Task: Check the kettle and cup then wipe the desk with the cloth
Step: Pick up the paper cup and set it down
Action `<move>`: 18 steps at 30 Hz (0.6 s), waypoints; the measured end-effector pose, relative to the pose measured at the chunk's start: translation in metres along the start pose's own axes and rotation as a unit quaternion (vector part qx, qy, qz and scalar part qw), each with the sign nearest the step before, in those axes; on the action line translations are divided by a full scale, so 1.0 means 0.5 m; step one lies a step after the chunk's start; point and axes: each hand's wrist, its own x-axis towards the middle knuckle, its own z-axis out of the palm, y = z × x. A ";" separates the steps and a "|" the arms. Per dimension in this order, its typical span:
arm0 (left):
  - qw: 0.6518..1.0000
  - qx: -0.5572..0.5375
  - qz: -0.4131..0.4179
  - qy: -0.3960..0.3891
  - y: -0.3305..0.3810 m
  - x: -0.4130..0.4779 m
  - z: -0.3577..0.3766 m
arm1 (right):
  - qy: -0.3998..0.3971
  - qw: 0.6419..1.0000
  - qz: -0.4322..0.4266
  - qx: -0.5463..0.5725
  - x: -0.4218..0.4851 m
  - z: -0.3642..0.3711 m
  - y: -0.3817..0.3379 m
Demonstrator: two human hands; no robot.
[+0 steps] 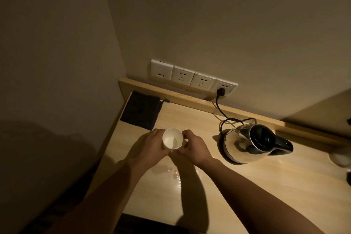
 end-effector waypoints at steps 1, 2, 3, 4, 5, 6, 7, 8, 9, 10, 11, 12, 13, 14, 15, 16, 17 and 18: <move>1.000 0.000 0.001 -0.001 -0.004 -0.005 0.004 | -0.001 1.000 0.002 -0.001 -0.003 0.005 0.003; 1.000 -0.001 0.002 -0.002 -0.006 -0.008 0.008 | -0.001 1.000 0.003 -0.003 -0.006 0.009 0.005; 1.000 -0.003 0.002 -0.002 -0.009 -0.012 0.011 | -0.001 1.000 0.005 -0.004 -0.007 0.013 0.007; 1.000 -0.004 0.002 -0.003 -0.010 -0.014 0.015 | -0.001 1.000 0.008 -0.005 -0.009 0.016 0.008; 1.000 -0.003 0.001 -0.004 -0.012 -0.016 0.017 | 0.000 1.000 0.010 -0.005 -0.010 0.020 0.010; 1.000 -0.003 0.001 -0.004 -0.013 -0.018 0.018 | 0.001 1.000 0.013 -0.005 -0.011 0.023 0.011; 1.000 -0.004 0.003 -0.003 -0.015 -0.019 0.020 | 0.001 1.000 0.013 -0.004 -0.012 0.025 0.013; 1.000 -0.006 0.006 -0.001 -0.018 -0.021 0.021 | -0.001 1.000 0.013 -0.005 -0.013 0.027 0.016; 1.000 -0.008 0.009 -0.001 -0.021 -0.022 0.022 | -0.003 1.000 0.013 -0.007 -0.014 0.029 0.019; 1.000 -0.010 0.010 0.001 -0.024 -0.025 0.022 | -0.004 1.000 0.013 -0.008 -0.015 0.029 0.022; 1.000 -0.012 0.010 0.003 -0.029 -0.028 0.022 | -0.005 1.000 0.014 -0.008 -0.017 0.028 0.025; 1.000 -0.013 0.008 0.004 -0.034 -0.032 0.023 | -0.005 1.000 0.015 -0.007 -0.020 0.025 0.028; 1.000 -0.014 0.005 0.006 -0.040 -0.036 0.022 | -0.006 1.000 0.017 -0.004 -0.025 0.021 0.031; 1.000 -0.016 0.000 0.007 -0.045 -0.041 0.022 | -0.006 1.000 0.018 -0.002 -0.031 0.015 0.034; 1.000 -0.022 -0.007 0.010 -0.050 -0.047 0.021 | -0.007 1.000 0.018 0.000 -0.038 0.009 0.037; 0.999 -0.031 -0.016 0.015 -0.054 -0.053 0.019 | -0.006 1.000 0.018 0.003 -0.046 0.002 0.041; 0.999 -0.041 -0.026 0.022 -0.055 -0.059 0.016 | -0.004 1.000 0.019 0.007 -0.055 -0.007 0.045; 0.997 -0.054 -0.034 0.032 -0.054 -0.065 0.014 | 0.001 1.000 0.018 0.014 -0.064 -0.018 0.048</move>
